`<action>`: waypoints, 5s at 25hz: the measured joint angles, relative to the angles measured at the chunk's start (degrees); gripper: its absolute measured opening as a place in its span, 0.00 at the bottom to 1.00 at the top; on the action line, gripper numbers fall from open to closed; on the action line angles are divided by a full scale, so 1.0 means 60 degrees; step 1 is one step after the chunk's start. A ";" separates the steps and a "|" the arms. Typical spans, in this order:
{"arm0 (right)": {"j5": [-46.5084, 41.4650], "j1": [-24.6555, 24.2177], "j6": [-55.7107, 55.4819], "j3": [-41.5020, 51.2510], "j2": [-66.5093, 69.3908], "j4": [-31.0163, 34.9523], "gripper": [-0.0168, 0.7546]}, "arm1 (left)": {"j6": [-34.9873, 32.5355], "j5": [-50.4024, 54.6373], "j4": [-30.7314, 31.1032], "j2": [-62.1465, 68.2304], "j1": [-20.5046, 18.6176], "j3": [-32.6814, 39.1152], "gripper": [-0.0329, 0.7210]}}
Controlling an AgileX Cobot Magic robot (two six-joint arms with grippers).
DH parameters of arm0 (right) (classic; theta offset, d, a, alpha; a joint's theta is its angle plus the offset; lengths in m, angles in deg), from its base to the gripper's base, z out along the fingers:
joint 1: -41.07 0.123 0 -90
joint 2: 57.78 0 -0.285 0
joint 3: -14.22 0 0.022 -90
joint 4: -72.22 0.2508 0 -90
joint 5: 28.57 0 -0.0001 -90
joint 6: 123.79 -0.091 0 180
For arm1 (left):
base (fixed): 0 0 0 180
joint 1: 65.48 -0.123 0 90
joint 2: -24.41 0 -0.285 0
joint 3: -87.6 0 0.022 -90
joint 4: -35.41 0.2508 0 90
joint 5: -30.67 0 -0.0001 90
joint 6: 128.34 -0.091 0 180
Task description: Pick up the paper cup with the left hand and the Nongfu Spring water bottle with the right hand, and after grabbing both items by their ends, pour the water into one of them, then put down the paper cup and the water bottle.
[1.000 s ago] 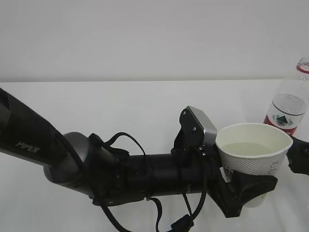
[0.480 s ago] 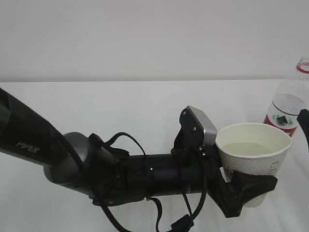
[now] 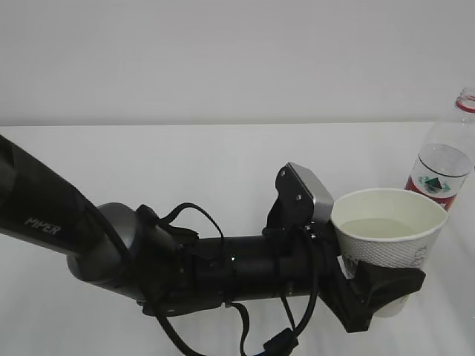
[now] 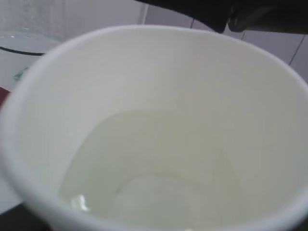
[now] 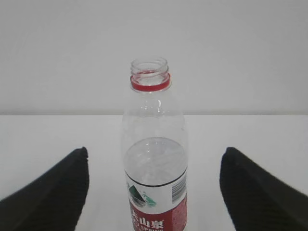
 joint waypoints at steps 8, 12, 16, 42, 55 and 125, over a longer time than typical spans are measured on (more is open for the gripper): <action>-0.0848 0.0000 0.0000 -0.0126 -0.0080 -0.0040 0.85 | -0.0061 0.0037 -0.0387 0.0000 -0.0170 0.0000 0.75; -0.0977 0.0000 0.0000 -0.0126 -0.0080 -0.0072 0.84 | -0.0083 0.0037 -0.0404 0.0000 -0.0514 0.0000 0.75; -0.0977 0.0000 0.0000 -0.0126 -0.0080 -0.0372 0.83 | -0.0083 0.0037 -0.0423 0.0000 -0.0889 0.0000 0.74; -0.1482 0.0000 0.0000 -0.0126 -0.0080 -0.0528 0.80 | -0.0753 -0.0263 -0.0405 0.0000 -0.2527 0.0000 0.70; -0.1496 0.0000 0.0018 -0.0126 -0.0080 -0.0535 0.79 | -0.1250 -0.0484 -0.0781 0.0000 -0.3260 0.1144 0.70; -0.0689 0.0000 0.0018 -0.0568 0.1120 -0.0535 0.79 | -0.3526 -0.0519 -0.5223 -0.0384 -0.6845 0.2726 0.70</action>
